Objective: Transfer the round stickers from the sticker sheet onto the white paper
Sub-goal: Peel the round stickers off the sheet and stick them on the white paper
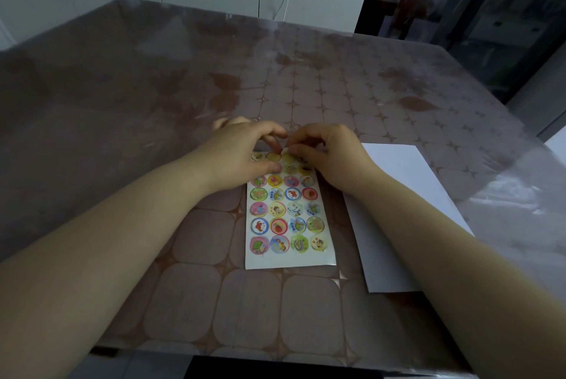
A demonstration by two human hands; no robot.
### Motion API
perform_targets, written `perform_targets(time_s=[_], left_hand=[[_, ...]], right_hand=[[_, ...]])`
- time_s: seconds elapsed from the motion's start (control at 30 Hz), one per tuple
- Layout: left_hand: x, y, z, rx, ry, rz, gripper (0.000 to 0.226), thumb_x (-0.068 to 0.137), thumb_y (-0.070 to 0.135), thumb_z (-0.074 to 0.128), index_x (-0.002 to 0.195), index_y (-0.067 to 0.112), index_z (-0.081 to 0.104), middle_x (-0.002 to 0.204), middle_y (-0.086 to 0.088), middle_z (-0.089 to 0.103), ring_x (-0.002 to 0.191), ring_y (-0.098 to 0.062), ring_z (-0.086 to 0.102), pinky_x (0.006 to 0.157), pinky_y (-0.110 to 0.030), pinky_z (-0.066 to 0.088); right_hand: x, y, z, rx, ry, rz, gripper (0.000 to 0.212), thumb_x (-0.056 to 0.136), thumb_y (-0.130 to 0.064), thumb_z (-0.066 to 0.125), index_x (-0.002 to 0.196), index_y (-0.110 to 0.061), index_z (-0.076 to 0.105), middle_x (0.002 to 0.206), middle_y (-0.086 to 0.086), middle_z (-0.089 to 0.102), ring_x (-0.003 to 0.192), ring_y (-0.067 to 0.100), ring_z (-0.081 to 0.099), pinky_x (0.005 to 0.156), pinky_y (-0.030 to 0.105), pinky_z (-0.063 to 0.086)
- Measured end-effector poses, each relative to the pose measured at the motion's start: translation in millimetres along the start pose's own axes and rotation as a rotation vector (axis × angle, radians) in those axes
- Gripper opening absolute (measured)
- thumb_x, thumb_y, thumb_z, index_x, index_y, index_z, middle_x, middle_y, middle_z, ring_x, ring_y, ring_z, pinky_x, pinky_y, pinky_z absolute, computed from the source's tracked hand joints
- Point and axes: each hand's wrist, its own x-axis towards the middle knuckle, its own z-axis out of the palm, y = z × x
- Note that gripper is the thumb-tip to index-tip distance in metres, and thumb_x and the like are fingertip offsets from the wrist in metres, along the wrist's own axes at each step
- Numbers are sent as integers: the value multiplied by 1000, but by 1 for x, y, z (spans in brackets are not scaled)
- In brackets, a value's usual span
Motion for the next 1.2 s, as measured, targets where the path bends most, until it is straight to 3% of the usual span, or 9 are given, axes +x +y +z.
perform_targets(time_s=[0.17, 0.27, 0.37, 0.47, 0.8, 0.87, 0.97, 1.07, 1.2], left_hand=[[1, 0, 0, -23, -6, -8, 49, 70, 45, 63, 116, 30, 54, 91, 24, 60, 110, -6, 50, 98, -33, 20], [3, -1, 2, -37, 49, -8, 38, 74, 37, 60, 111, 29, 59, 88, 23, 64, 106, -4, 55, 94, -32, 21], [5, -1, 3, 9, 106, 1, 26, 82, 25, 64, 107, 29, 62, 87, 19, 69, 104, -2, 52, 86, -26, 16], [6, 1, 4, 65, 125, 8, 25, 83, 24, 63, 107, 29, 63, 87, 17, 71, 108, -4, 47, 79, -24, 12], [6, 4, 4, 132, 126, -14, 28, 84, 26, 61, 112, 27, 61, 92, 15, 71, 115, -9, 43, 84, -27, 13], [4, 1, 3, 102, 129, 6, 28, 84, 27, 61, 112, 27, 61, 91, 17, 70, 113, -8, 43, 81, -24, 11], [1, -3, 0, 28, 109, 51, 32, 80, 37, 56, 111, 29, 61, 91, 22, 66, 108, -4, 45, 81, -22, 11], [0, -5, -6, -3, 97, 74, 40, 73, 42, 51, 110, 32, 61, 95, 26, 61, 105, -5, 50, 85, -24, 15], [1, -5, -10, 28, 118, 90, 37, 71, 43, 52, 106, 34, 63, 95, 24, 59, 103, -10, 50, 86, -24, 16]], right_hand=[[-1, -5, -1, 75, -19, 54, 9, 84, -18, 65, 89, -17, 73, 80, 0, 70, 66, 4, 61, 65, 17, 48], [-1, -6, 0, 86, 22, 113, 14, 84, -30, 64, 87, -21, 74, 76, 0, 73, 67, 9, 66, 62, 26, 51], [0, -5, 2, 87, 39, 135, 9, 81, -26, 69, 87, -23, 74, 78, -4, 72, 66, 4, 64, 63, 21, 52], [0, -6, 2, 46, 27, 127, 19, 77, -20, 72, 95, -21, 72, 78, -8, 67, 64, -3, 57, 64, 11, 46], [0, -8, -3, 46, 35, 132, 9, 78, -16, 71, 82, -22, 73, 72, -11, 65, 63, -3, 58, 67, 16, 49], [4, -5, -20, 169, 130, 191, 8, 78, -14, 71, 84, -19, 71, 79, -3, 67, 67, 4, 59, 71, 22, 49], [0, 12, -60, 274, 294, 354, 13, 76, -20, 74, 86, -13, 70, 86, 3, 68, 74, 10, 60, 68, 16, 47], [-15, 31, -74, 215, 195, 503, 9, 77, -21, 72, 85, -19, 70, 83, -4, 65, 73, 5, 55, 65, 16, 40], [-19, 36, -69, 120, 113, 561, 3, 78, -21, 69, 77, -24, 69, 73, -10, 61, 66, 4, 50, 59, 17, 37]])
